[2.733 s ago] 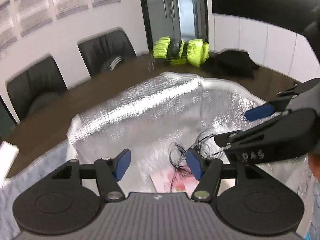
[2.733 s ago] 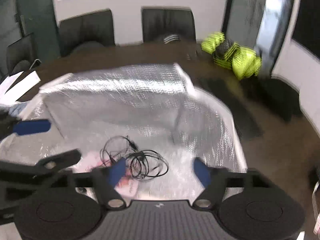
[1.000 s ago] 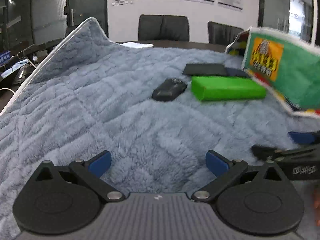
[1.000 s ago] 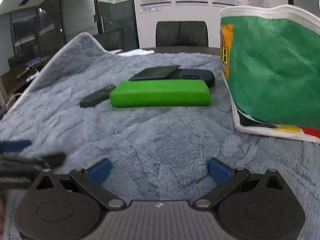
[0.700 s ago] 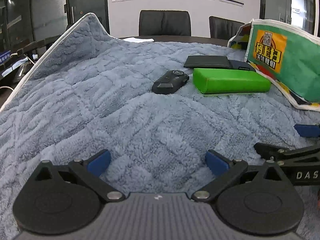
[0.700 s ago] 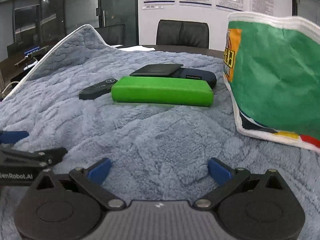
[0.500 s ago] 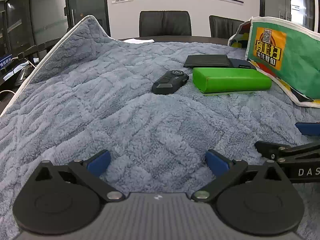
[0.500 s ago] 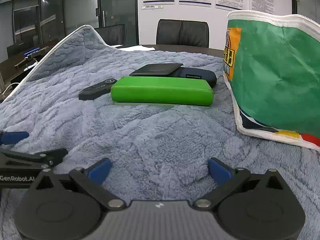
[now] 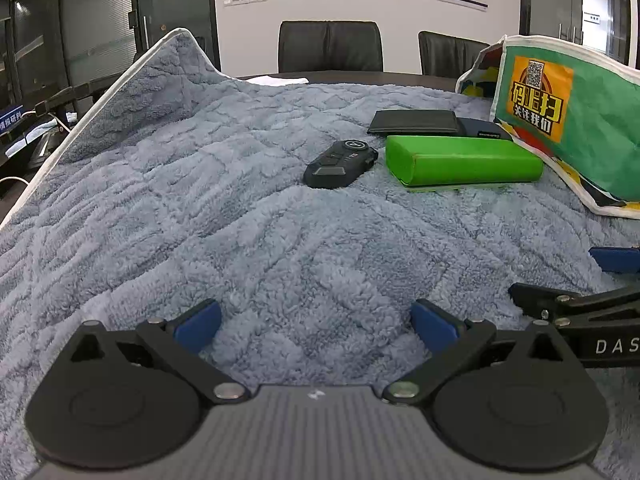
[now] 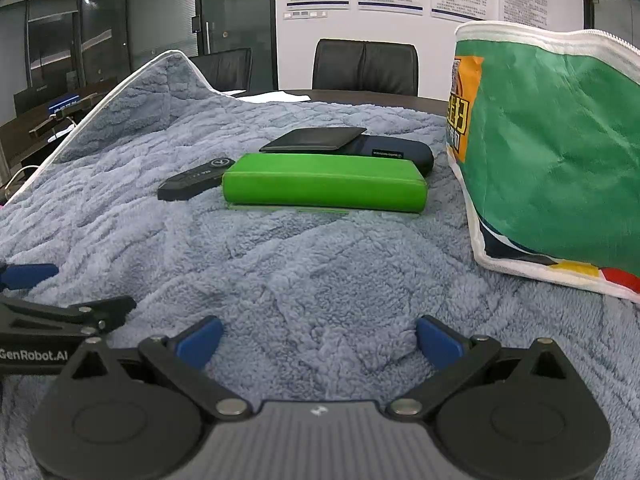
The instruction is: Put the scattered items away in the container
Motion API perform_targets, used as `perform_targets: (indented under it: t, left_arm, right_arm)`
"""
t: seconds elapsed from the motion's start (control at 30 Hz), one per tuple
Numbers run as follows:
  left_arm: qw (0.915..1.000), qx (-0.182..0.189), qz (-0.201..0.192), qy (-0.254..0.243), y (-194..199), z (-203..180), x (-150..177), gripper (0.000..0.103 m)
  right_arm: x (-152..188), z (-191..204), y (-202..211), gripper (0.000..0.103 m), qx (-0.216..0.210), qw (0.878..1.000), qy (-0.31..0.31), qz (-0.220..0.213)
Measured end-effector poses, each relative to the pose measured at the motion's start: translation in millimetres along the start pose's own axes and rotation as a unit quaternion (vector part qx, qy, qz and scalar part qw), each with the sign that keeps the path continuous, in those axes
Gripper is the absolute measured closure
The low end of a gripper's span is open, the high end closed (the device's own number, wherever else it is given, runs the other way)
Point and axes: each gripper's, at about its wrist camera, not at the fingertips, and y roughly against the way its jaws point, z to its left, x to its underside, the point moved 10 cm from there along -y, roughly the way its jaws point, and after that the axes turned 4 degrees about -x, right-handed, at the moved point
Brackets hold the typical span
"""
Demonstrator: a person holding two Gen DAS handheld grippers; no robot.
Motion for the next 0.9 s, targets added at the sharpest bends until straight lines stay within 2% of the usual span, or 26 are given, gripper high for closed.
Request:
perform_targets:
  t: [0.1,0.23,0.3,0.37,0.4,0.43,0.5,0.53,0.6,0.73,0.77,0.8,0.9]
  left_arm:
    - [0.9999,0.01,0.001,0.007,1.8,2.1,-1.8,0.0]
    - [0.9978,0.066,-0.001,-0.009,11.1,0.8,-17.0,0.0]
    - [0.9947,0.082,-0.036,-0.05,19.4,2.7,-41.2,0.0]
    - [0.9894,0.06,-0.083,-0.104,17.3,7.9,-68.8,0.0]
    - [0.9865,0.052,-0.091,-0.126,7.5,10.4,-81.0,0.0]
    - [0.9857,0.054,-0.081,-0.138,-5.5,11.1,-87.9,0.003]
    - [0.9867,0.061,-0.046,-0.143,-36.1,11.5,-96.2,0.036]
    - [0.9856,0.064,-0.03,-0.154,-50.8,9.4,-97.3,0.038]
    - [0.9821,0.072,-0.013,-0.173,-77.5,2.9,-95.2,0.035]
    - [0.9841,0.106,-0.014,-0.142,-97.7,-2.2,-94.8,0.036]
    - [0.9848,0.115,-0.014,-0.129,-98.3,-2.4,-94.8,0.047]
    - [0.9844,0.124,-0.016,-0.123,-98.3,-4.0,-94.8,0.063]
    - [0.9823,0.15,-0.01,-0.112,-82.2,-0.8,-90.9,0.063]
  right_arm:
    - [-0.2,-0.7,0.7,0.0,-0.004,1.0,-0.005,-0.002]
    - [-0.6,-2.5,2.2,0.0,-0.011,1.0,-0.014,-0.005]
    - [-1.2,-4.6,3.9,0.0,-0.019,0.999,-0.023,-0.01]
    - [-1.9,-7.3,5.4,0.0,-0.028,0.999,-0.035,-0.014]
    - [-2.2,-8.1,5.8,0.0,-0.031,0.999,-0.038,-0.016]
    - [-2.4,-8.3,5.9,0.0,-0.032,0.999,-0.04,-0.016]
    - [-2.7,-8.1,6.2,0.0,-0.032,0.999,-0.04,-0.016]
    - [-2.7,-8.2,6.2,0.0,-0.032,0.999,-0.04,-0.017]
    - [-2.7,-8.2,6.4,0.0,-0.034,0.998,-0.042,-0.017]
    - [-2.8,-9.3,7.2,0.0,-0.039,0.998,-0.05,-0.02]
    - [-2.8,-9.7,7.3,0.0,-0.04,0.998,-0.052,-0.02]
    - [-2.8,-9.9,7.2,0.0,-0.04,0.998,-0.052,-0.02]
    - [-2.9,-9.8,7.7,0.0,-0.041,0.997,-0.054,-0.022]
